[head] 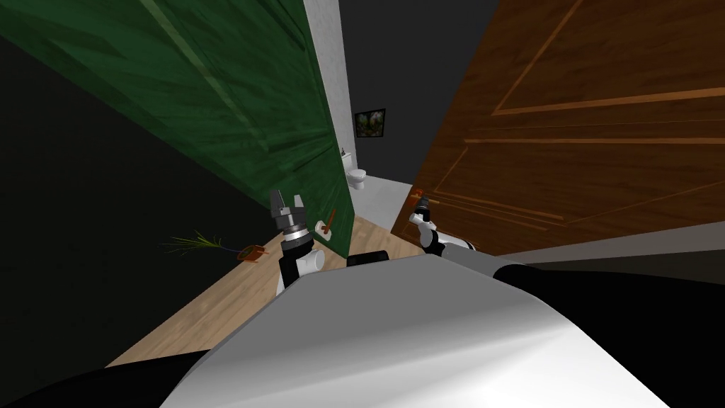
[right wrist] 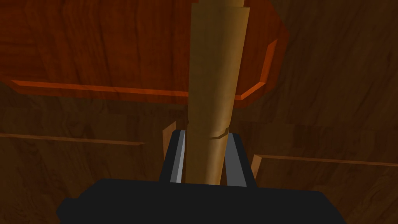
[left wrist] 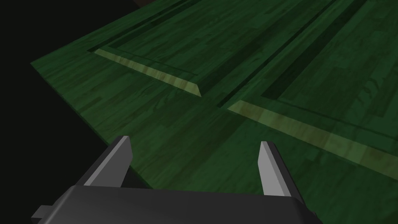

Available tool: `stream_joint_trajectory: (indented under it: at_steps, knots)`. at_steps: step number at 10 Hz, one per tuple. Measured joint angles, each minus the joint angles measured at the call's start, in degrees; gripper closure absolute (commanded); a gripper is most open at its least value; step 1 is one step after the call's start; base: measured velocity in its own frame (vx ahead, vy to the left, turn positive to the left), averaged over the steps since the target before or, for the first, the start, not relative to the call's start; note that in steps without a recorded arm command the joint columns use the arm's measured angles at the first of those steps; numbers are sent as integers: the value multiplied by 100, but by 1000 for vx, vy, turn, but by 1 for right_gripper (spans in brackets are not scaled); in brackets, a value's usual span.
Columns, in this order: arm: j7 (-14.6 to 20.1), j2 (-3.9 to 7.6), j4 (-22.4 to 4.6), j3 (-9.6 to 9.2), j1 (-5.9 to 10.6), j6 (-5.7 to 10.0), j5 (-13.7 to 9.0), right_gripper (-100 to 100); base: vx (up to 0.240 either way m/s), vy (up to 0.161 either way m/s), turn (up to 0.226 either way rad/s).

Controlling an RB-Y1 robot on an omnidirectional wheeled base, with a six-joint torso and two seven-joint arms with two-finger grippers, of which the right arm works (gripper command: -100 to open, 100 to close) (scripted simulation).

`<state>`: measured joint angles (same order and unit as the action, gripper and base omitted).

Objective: Pull the door open

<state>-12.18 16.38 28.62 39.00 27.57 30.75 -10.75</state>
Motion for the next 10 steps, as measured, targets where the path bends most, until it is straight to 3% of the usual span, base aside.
stream_joint_trajectory:
  at_steps: [4,7,9,10]
  knots:
    - [195,112,10,-172,-26,8,36,100,-175,38,96]
    - [512,197,-30,-470,-130,-31,104,100,-210,15,94]
    - [715,218,93,-668,-223,-115,147,100,-192,-29,113]
    - [827,277,1,-771,-207,-91,172,100,-184,-28,91]
